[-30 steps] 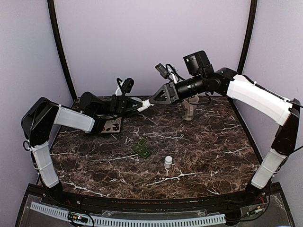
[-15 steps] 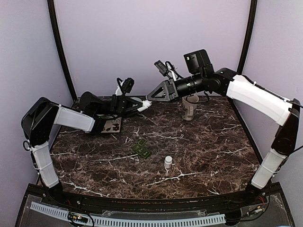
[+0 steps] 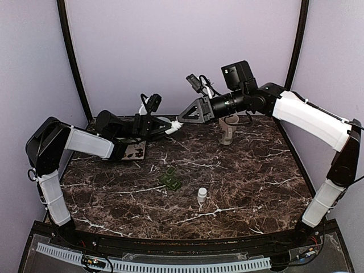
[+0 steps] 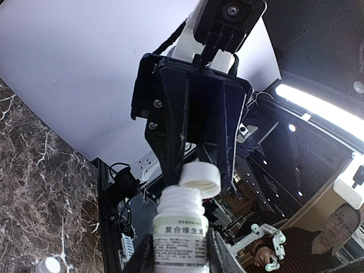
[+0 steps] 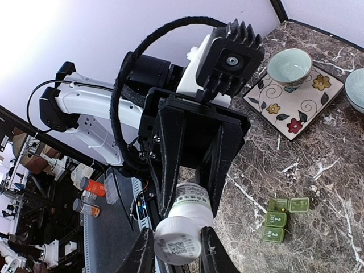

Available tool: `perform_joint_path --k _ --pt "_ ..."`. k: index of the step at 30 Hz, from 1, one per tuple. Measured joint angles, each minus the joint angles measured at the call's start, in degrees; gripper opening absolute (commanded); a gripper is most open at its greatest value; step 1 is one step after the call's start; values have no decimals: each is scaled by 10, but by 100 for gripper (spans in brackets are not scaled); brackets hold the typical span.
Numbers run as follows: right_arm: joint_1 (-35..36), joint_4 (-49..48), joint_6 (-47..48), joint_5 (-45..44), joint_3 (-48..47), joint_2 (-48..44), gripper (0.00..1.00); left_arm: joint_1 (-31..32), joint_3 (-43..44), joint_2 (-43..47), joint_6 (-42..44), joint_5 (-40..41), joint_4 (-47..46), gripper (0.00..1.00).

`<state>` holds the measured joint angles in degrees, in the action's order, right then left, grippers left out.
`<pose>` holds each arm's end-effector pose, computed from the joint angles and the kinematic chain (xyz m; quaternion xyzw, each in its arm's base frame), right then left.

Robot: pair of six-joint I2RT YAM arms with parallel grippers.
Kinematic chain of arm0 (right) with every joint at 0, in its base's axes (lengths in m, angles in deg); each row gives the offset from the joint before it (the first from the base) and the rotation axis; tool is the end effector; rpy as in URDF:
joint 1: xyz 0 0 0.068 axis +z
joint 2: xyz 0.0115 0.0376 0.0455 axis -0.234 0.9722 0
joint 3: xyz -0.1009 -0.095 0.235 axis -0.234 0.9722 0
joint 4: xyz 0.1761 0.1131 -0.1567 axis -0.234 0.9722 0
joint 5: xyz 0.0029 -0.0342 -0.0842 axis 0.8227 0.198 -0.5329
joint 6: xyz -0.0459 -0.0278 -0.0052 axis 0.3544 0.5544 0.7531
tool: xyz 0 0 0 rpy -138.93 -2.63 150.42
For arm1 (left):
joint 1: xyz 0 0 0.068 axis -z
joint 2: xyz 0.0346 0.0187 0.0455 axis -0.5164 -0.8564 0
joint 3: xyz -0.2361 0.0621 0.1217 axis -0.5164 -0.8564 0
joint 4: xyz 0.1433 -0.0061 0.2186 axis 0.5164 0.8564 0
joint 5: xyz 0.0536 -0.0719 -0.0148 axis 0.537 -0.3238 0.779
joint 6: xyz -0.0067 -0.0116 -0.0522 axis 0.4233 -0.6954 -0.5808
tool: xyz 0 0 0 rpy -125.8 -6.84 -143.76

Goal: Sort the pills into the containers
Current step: Close the lid of the pill bottle on the pill bottle.

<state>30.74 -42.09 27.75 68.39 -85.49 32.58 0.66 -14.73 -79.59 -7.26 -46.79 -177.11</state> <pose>0.2551 0.2813 0.3934 -0.3322 0.7493 0.5191 0.2423 0.2957 -0.2220 0.2841 0.3037 0.5320 -0.7687 0.1841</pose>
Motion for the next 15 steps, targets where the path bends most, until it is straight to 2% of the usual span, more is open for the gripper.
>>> perform_joint_path --k 15 --pt "-1 3 2 -10 13 -5 1 0 0 0 -3 2 0 0"
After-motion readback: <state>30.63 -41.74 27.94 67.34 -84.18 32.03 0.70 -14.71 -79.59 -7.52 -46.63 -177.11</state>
